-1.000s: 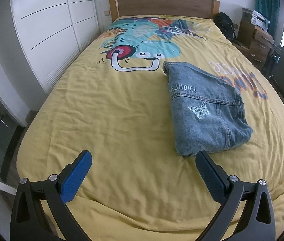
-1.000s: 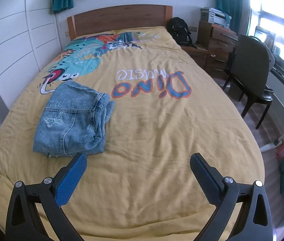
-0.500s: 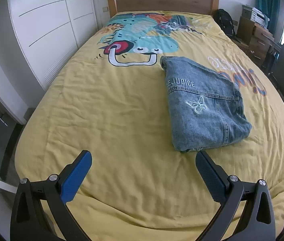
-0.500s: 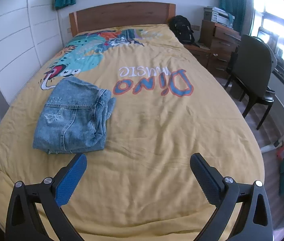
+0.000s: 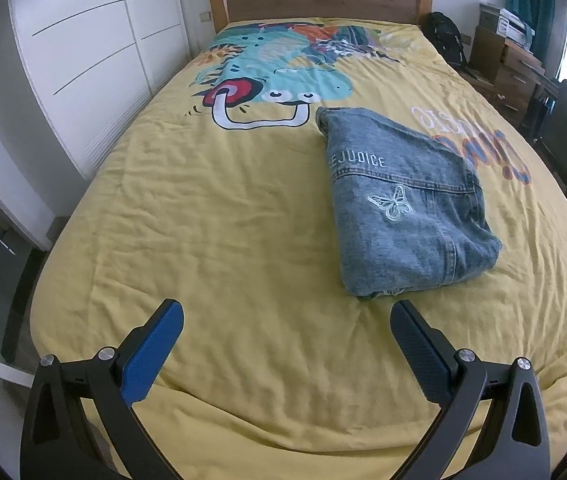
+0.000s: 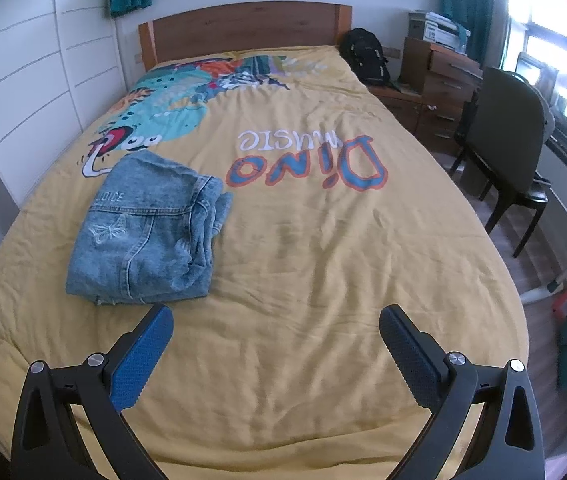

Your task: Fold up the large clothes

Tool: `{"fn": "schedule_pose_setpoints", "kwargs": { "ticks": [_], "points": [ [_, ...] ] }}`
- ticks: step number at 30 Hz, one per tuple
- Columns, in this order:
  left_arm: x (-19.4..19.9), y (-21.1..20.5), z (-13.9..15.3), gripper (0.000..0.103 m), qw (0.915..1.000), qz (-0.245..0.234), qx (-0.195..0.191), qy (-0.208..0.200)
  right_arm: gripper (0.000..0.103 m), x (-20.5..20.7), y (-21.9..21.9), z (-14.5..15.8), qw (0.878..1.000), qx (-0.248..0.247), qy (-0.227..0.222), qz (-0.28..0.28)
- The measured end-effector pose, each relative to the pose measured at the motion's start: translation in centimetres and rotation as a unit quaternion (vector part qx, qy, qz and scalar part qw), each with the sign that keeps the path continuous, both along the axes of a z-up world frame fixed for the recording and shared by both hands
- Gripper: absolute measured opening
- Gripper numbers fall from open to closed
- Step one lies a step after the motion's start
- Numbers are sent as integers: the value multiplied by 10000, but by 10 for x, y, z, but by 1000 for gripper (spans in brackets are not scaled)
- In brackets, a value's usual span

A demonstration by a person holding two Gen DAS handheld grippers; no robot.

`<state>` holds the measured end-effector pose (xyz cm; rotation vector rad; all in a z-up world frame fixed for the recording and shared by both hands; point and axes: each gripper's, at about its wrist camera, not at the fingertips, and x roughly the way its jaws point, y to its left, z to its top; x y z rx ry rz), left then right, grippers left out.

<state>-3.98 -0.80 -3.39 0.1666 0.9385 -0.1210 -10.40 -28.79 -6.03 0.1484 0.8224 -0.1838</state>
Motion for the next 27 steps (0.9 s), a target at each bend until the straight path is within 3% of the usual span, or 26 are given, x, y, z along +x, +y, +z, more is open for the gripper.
{"fn": "schedule_pose_setpoints", "kwargs": {
  "ticks": [27],
  "points": [
    [2, 1, -4, 102, 9999, -56, 85, 137, 103, 1, 5, -3, 9999, -33, 83, 127]
  ]
}}
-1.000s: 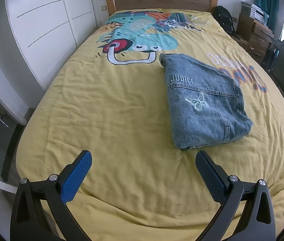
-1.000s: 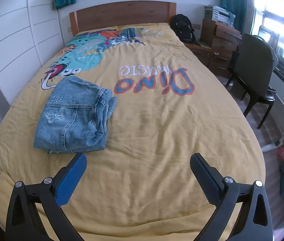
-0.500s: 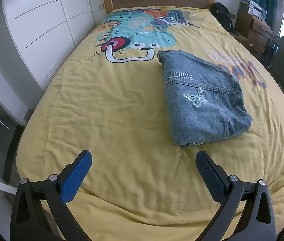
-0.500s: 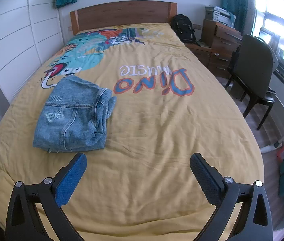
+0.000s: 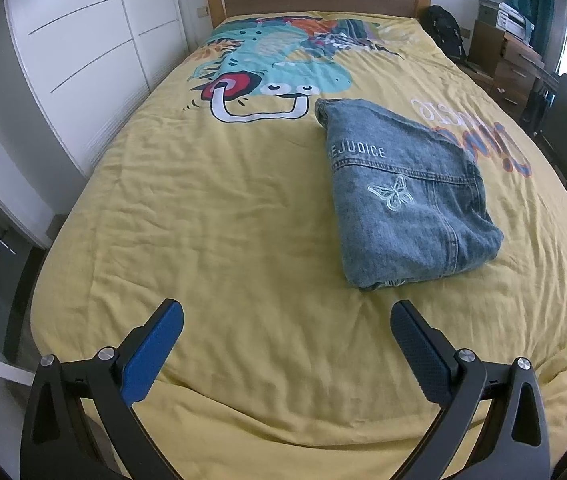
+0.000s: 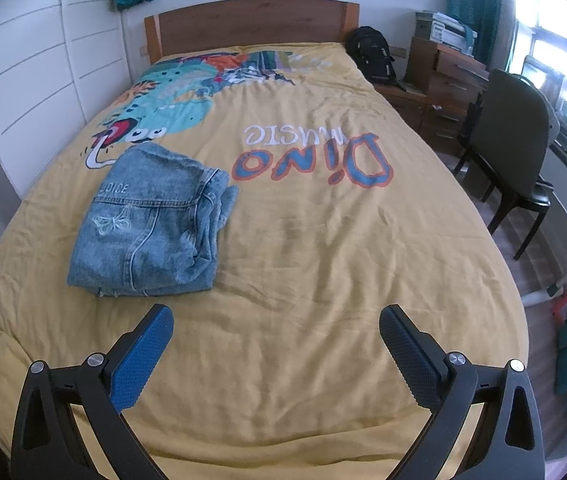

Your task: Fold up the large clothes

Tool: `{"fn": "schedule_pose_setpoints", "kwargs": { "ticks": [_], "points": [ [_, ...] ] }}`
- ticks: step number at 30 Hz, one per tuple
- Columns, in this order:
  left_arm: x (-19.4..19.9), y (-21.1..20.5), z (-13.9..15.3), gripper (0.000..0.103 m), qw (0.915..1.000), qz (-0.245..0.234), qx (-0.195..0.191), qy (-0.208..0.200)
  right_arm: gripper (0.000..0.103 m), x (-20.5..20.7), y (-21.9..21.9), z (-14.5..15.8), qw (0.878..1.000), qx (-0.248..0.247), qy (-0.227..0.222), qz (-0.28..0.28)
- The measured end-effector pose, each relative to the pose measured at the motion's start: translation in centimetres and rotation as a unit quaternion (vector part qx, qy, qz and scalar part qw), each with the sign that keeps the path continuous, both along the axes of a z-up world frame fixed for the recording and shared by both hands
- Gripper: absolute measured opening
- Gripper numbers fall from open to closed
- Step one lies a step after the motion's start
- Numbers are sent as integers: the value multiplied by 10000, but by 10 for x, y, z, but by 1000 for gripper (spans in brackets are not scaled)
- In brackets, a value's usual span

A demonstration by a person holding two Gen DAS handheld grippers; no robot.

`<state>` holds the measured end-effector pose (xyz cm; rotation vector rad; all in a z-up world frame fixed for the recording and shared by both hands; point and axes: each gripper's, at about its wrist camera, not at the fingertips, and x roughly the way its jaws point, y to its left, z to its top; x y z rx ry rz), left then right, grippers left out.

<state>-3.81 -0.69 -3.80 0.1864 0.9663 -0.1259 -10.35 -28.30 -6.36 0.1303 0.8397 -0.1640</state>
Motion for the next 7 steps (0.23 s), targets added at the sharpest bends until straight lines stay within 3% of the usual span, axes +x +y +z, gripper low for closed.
{"fn": "schedule_pose_setpoints", "kwargs": {
  "ticks": [7],
  "points": [
    [-1, 0, -3, 102, 9999, 92, -2, 63, 103, 1, 6, 0, 9999, -68, 37, 86]
  ]
}}
